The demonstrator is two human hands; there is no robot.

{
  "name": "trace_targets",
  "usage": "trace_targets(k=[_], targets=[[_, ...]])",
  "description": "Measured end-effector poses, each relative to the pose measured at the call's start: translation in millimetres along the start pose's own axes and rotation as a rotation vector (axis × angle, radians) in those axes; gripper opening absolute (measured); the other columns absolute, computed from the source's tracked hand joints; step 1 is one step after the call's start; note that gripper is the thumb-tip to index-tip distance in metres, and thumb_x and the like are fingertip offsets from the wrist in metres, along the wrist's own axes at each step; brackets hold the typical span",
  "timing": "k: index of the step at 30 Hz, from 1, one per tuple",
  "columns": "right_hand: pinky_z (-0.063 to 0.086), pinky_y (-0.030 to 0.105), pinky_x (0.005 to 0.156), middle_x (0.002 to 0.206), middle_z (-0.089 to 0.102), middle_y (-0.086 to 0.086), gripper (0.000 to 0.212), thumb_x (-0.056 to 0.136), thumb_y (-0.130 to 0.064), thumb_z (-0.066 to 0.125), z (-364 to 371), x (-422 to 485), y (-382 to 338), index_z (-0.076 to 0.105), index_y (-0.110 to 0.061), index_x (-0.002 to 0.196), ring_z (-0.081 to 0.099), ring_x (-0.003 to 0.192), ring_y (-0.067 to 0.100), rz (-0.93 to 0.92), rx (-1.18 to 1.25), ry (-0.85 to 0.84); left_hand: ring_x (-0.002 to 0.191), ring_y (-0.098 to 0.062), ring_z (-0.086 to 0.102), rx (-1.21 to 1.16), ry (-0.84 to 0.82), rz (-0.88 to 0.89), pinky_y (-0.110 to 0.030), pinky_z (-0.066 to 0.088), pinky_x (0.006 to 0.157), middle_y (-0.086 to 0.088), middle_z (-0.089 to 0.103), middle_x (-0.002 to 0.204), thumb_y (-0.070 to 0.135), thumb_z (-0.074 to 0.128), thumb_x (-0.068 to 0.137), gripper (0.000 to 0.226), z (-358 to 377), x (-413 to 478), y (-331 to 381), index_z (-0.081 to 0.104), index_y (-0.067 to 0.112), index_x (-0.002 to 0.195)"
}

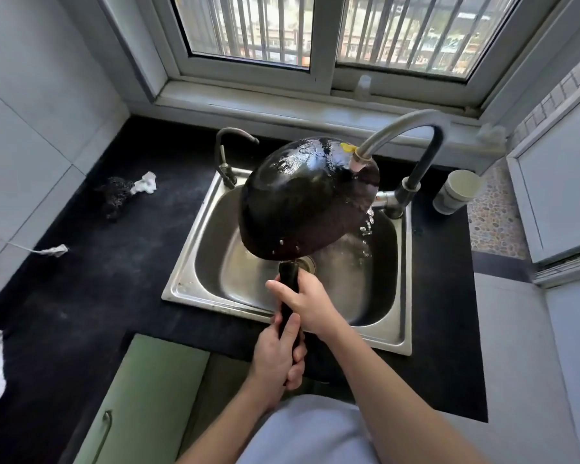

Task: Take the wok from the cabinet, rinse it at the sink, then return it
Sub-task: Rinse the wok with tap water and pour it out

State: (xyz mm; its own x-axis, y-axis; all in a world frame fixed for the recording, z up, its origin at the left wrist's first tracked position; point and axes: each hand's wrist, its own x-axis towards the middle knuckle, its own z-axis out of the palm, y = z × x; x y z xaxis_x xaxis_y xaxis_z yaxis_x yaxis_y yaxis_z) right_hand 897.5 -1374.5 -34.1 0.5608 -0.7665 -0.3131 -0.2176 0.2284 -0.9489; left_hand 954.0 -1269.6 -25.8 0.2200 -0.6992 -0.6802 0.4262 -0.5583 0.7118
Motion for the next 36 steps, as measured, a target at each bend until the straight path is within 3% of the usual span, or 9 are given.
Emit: trace_targets(k=[3,7,10,14,22,28,33,36], targets=[[0.052,0.038,0.057,0.057,0.059,0.002,0.017,0.098,-0.019,0.065,-12,6,-1,0.051,-0.011,0.09,0.061,0.05,0.026,-0.006,0.012,-0.021,0.028,-0.013,0.027,0.004,0.009,0.004,-0.015,0.022,0.034,-0.004,0.04,0.049,0.038,0.047,0.101,0.036,11,6,3,0.044,0.008,0.08],[0.053,0.031,0.056,0.053,0.061,0.003,0.018,0.099,-0.015,0.063,-26,11,-3,0.052,-0.002,0.093,0.06,0.048,0.02,-0.001,-0.005,-0.033,0.028,-0.014,0.028,-0.005,0.02,0.007,-0.017,0.022,0.034,-0.004,0.041,0.05,0.036,0.047,0.101,0.037,23,13,7,0.043,0.008,0.077],[0.053,0.036,0.058,0.054,0.063,0.003,0.024,0.098,-0.016,0.064,-35,17,-3,0.052,0.005,0.096,0.06,0.049,0.02,-0.014,-0.01,-0.028,0.028,-0.014,0.028,-0.017,0.03,0.018,-0.016,0.022,0.034,-0.004,0.041,0.05,0.035,0.048,0.101,0.036,33,18,11,0.044,0.009,0.076],[0.055,0.053,0.062,0.059,0.06,0.011,0.029,0.096,-0.018,0.066,-46,25,-4,0.051,0.007,0.098,0.06,0.051,0.025,0.002,0.049,-0.036,0.029,-0.014,0.03,-0.027,0.032,0.028,-0.017,0.024,0.035,-0.004,0.042,0.051,0.036,0.049,0.1,0.033,43,26,15,0.044,0.009,0.082],[0.056,0.055,0.062,0.061,0.059,0.013,0.029,0.095,-0.018,0.068,-59,30,1,0.05,0.004,0.101,0.061,0.049,0.024,0.004,0.058,-0.053,0.028,-0.014,0.031,-0.032,0.029,0.019,-0.017,0.026,0.034,-0.006,0.041,0.051,0.037,0.05,0.099,0.036,54,34,14,0.044,0.006,0.083],[0.054,0.043,0.059,0.06,0.059,0.009,0.025,0.096,-0.016,0.067,-58,32,6,0.051,0.002,0.099,0.062,0.049,0.021,0.004,0.013,-0.047,0.028,-0.013,0.03,-0.043,0.019,0.017,-0.015,0.024,0.034,-0.005,0.04,0.05,0.037,0.05,0.099,0.037,52,33,12,0.045,0.006,0.081],[0.054,0.035,0.055,0.057,0.06,0.004,0.017,0.095,-0.016,0.067,-41,27,9,0.053,-0.013,0.087,0.063,0.049,0.022,-0.02,-0.062,-0.051,0.026,-0.013,0.029,-0.065,0.016,0.006,-0.014,0.024,0.032,-0.005,0.04,0.049,0.036,0.049,0.1,0.038,36,25,6,0.043,0.008,0.075],[0.055,0.038,0.058,0.06,0.061,0.003,0.017,0.095,-0.02,0.068,-26,24,11,0.054,-0.016,0.086,0.064,0.051,0.023,-0.017,-0.084,-0.056,0.025,-0.012,0.029,-0.071,0.016,0.011,-0.014,0.025,0.032,-0.005,0.039,0.048,0.035,0.048,0.1,0.038,23,17,4,0.042,0.007,0.075]])
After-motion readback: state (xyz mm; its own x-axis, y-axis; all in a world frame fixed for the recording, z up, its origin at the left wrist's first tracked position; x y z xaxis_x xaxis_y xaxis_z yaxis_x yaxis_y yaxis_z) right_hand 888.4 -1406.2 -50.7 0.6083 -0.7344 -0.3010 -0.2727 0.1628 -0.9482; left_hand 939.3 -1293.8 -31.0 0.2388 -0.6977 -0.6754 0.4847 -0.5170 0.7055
